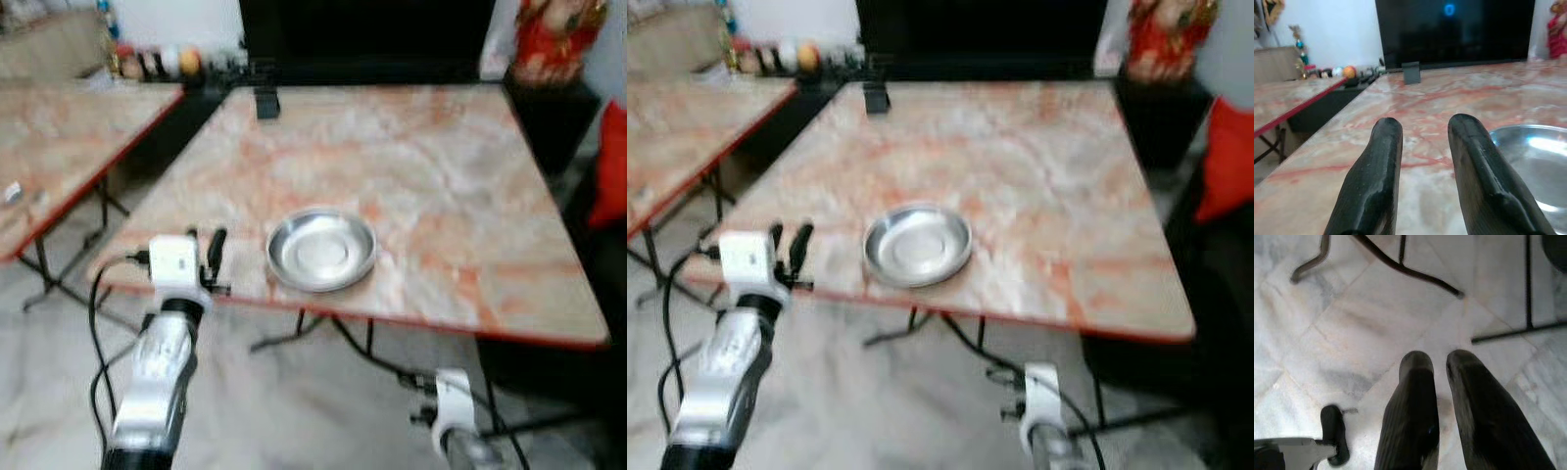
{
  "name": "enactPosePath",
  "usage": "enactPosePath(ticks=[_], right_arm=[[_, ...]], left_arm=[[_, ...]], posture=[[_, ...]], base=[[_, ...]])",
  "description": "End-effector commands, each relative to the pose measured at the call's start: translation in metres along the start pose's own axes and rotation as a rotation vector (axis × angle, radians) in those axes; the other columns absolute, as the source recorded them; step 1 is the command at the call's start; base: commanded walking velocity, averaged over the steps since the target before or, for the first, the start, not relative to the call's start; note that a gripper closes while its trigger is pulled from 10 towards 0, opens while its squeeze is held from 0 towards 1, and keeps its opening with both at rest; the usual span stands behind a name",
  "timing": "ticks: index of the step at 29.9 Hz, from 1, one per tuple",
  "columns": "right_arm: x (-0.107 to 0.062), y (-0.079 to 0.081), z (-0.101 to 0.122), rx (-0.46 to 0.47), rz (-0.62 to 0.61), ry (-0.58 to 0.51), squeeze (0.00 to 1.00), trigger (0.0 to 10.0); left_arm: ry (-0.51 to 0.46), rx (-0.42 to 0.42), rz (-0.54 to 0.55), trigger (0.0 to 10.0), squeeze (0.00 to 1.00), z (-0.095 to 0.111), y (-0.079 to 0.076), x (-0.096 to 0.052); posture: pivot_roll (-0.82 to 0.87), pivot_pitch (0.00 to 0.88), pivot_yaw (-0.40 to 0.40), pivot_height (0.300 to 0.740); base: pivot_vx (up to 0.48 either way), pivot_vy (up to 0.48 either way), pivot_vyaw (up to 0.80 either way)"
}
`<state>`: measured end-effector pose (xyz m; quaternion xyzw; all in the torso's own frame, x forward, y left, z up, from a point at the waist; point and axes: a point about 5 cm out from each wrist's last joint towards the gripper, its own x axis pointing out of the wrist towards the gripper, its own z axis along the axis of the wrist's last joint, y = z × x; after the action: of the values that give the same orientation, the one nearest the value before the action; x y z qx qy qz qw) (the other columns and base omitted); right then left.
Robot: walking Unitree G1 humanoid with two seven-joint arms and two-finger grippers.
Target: Setting the table
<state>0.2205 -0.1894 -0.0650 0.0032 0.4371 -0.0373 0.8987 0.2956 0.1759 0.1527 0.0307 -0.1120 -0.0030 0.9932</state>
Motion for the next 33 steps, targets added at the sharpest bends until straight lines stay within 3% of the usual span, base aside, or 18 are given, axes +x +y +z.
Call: enactPosePath(ticks=[1,14,18,26,33], right_arm=[[0.0,0.001,0.003,0.008,0.0,-0.01,0.0,10.0],[0.0,0.001,0.004,0.019,-0.001,-0.023,0.0,10.0],[0.0,0.001,0.004,0.002,0.009,-0.021,0.0,10.0],[0.0,-0.008,0.008,-0.023,-0.013,-0.034,0.0,10.0],[0.0,-0.011,0.008,-0.009,-0.026,-0.038,0.0,10.0]], left_arm=[[-0.014,0.0,0.015,10.0,0.0,0.003,0.004,0.003],[0.032,-0.032,0.029,10.0,0.0,-0.006,0.01,-0.003],[0.077,-0.038,0.058,10.0,0.0,-0.022,0.012,-0.007],[0.09,-0.056,0.058,10.0,0.0,-0.031,-0.006,-0.013],[0.088,-0.057,0.054,10.0,0.0,-0.031,-0.006,-0.015]], posture=[[-0.1,0.0,0.07,0.74],[-0.08,0.0,0.06,0.74],[-0.11,0.0,0.021,0.74],[-0.11,0.0,-0.02,0.74],[-0.1,0.0,-0.014,0.74]], base=[[0.0,0.0,0.0],[0.0,0.0,0.0],[0.0,0.0,0.0],[0.0,0.0,0.0],[0.0,0.0,0.0]])
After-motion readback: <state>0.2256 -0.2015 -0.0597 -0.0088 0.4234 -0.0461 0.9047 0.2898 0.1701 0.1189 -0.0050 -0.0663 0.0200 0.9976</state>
